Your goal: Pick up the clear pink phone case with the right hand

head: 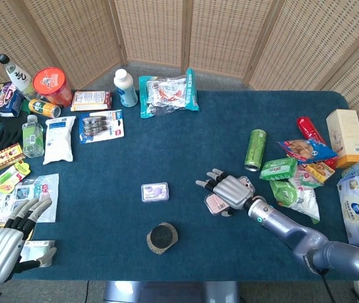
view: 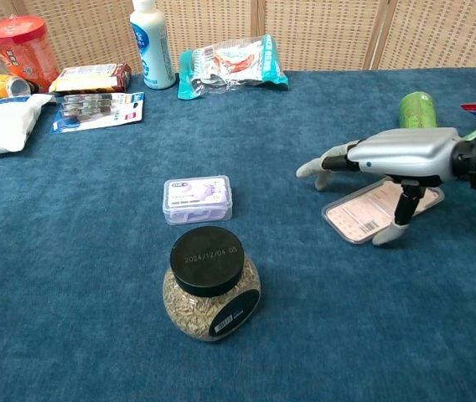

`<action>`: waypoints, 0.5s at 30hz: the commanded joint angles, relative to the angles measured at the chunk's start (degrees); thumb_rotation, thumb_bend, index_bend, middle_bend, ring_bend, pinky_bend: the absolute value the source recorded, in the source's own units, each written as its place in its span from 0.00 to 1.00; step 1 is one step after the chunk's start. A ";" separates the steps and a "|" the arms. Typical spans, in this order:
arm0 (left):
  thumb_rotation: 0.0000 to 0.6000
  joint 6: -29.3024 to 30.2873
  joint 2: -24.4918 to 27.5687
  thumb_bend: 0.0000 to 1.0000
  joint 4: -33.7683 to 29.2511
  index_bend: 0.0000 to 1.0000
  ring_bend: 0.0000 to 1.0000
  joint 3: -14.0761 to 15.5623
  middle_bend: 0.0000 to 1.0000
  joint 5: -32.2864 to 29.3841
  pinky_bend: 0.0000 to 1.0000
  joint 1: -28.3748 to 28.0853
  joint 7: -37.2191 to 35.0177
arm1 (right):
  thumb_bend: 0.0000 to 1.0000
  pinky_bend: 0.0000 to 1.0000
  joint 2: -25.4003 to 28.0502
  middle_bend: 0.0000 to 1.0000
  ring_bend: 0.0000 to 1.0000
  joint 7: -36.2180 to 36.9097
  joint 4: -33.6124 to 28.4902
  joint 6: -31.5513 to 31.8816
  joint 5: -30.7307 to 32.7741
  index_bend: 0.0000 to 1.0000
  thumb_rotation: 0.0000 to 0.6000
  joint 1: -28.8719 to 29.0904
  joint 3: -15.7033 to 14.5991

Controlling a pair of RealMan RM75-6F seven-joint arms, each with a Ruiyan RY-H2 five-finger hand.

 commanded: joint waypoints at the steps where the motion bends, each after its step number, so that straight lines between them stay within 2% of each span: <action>1: 1.00 0.19 0.05 0.30 0.08 0.00 0.00 0.04 0.13 0.14 0.00 0.11 -0.07 | 0.14 0.00 -0.11 0.24 0.03 0.03 0.04 -0.28 0.36 0.08 1.00 0.14 0.08; 9: 1.00 0.48 0.21 0.29 0.13 0.00 0.00 0.14 0.13 0.45 0.00 0.33 -0.11 | 0.16 0.01 0.03 0.28 0.06 -0.24 -0.11 -0.74 1.16 0.13 1.00 0.38 0.15; 15: 1.00 0.73 0.32 0.29 -0.02 0.00 0.00 0.15 0.12 0.81 0.00 0.47 0.09 | 0.17 0.10 0.41 0.34 0.13 -0.41 -0.62 -0.75 1.57 0.20 1.00 0.30 0.05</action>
